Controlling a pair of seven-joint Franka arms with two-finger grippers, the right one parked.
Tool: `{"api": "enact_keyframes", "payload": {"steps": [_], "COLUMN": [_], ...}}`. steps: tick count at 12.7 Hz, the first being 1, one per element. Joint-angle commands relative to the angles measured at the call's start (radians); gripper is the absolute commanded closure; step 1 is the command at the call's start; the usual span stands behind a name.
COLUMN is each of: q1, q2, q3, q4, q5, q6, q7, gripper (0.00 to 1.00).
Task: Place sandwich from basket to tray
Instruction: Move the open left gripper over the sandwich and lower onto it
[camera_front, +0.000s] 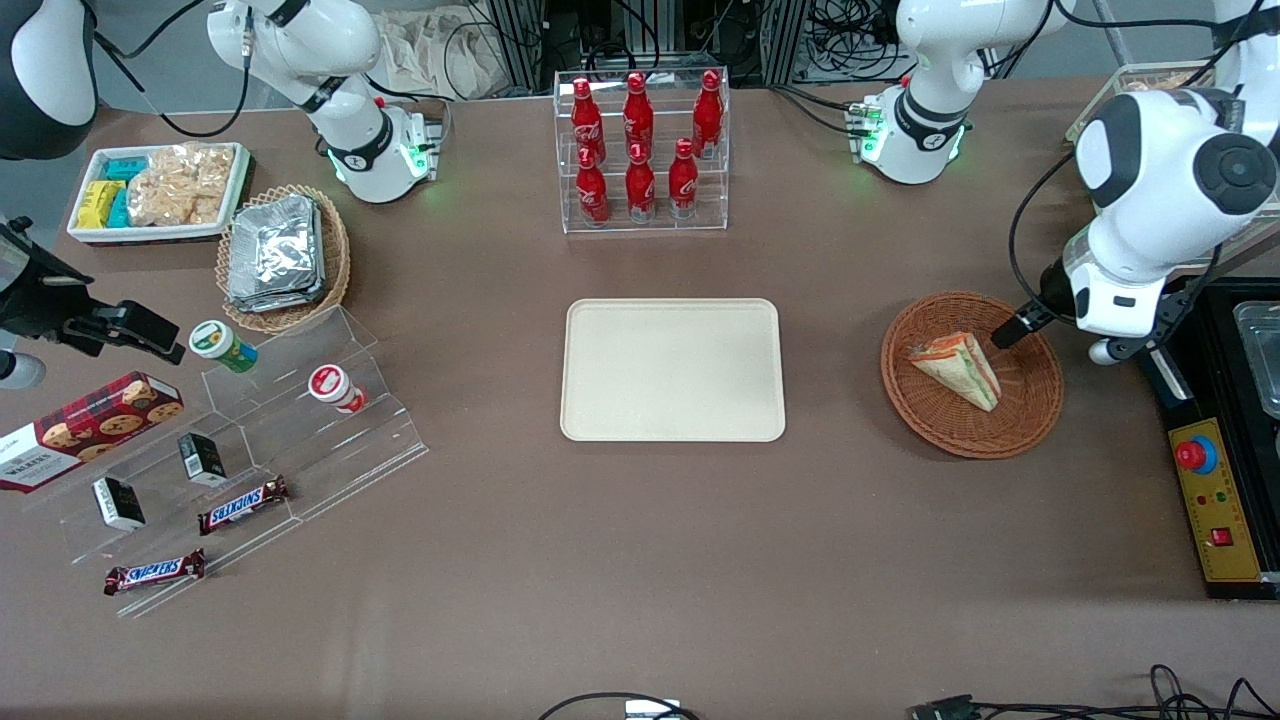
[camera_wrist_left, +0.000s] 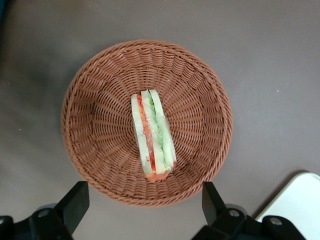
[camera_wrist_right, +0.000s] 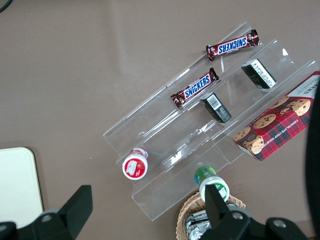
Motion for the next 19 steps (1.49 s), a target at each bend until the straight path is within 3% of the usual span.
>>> {"api": "enact_keyframes", "payload": {"steps": [1,7,19], "q1": [0.0,0.0,-0.01], "q2": [-0.029,0.037,0.188], "q3": [-0.022,-0.036,-0.035], "q4": [-0.107,-0.229,-0.293], "q5": [0.006,0.006,0.006], "q6": [0.117,0.358,0.624], "q7": [-0.064,-0.108,-0.143], "gripper": [0.0,0.0,0.0]}}
